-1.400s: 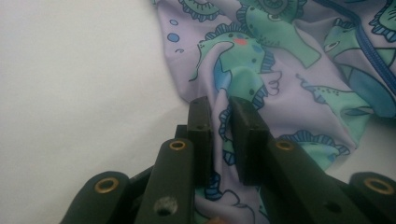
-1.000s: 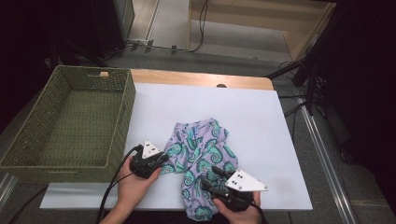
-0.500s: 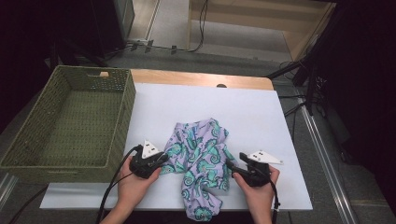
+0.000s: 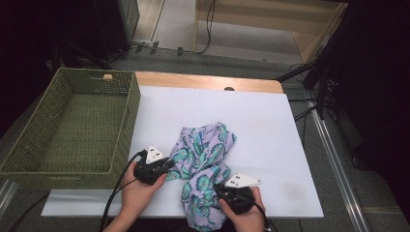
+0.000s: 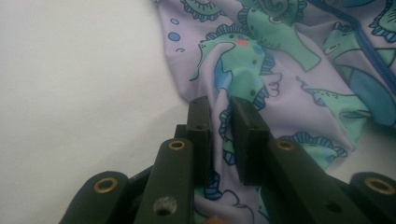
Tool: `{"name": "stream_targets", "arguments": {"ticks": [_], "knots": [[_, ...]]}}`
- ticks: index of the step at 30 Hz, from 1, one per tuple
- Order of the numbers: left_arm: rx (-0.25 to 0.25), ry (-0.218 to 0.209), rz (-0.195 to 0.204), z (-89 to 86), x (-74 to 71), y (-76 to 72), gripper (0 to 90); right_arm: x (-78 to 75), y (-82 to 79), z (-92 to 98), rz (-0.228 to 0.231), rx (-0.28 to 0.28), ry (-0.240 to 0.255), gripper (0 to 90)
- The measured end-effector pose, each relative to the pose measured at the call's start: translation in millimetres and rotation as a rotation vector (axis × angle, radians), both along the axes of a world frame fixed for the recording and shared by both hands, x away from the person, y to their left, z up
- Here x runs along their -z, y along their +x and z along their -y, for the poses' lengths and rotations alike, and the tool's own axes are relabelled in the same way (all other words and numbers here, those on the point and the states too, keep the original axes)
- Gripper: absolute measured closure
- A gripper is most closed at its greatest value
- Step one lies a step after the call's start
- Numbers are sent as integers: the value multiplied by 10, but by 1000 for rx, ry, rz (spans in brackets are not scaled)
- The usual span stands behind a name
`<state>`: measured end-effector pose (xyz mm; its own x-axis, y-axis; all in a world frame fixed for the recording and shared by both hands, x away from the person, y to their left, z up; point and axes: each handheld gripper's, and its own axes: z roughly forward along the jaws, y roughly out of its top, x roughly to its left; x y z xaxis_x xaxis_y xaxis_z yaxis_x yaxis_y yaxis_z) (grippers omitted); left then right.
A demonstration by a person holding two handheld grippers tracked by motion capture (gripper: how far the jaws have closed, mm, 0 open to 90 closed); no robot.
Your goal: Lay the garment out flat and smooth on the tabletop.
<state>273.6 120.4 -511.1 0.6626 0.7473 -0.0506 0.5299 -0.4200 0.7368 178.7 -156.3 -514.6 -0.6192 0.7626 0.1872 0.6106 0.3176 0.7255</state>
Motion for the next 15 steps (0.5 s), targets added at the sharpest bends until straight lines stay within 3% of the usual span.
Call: {"name": "stream_targets", "arguments": {"ticks": [2, 6, 11, 15], "knots": [[-1, -3, -2, -2, 1, 2, 778, -35, -63, -72, 13, -42, 8, 755], [-2, -7, -6, -7, 1, 5, 779, -143, -125, 28, 60, -28, 57, 513], [-1, -11, -11, -10, 0, 10, 780, -326, -145, 349, 137, 52, 159, 452], [0, -12, -15, -18, 0, 16, 781, -417, -73, 561, 183, 144, 180, 453]]}}
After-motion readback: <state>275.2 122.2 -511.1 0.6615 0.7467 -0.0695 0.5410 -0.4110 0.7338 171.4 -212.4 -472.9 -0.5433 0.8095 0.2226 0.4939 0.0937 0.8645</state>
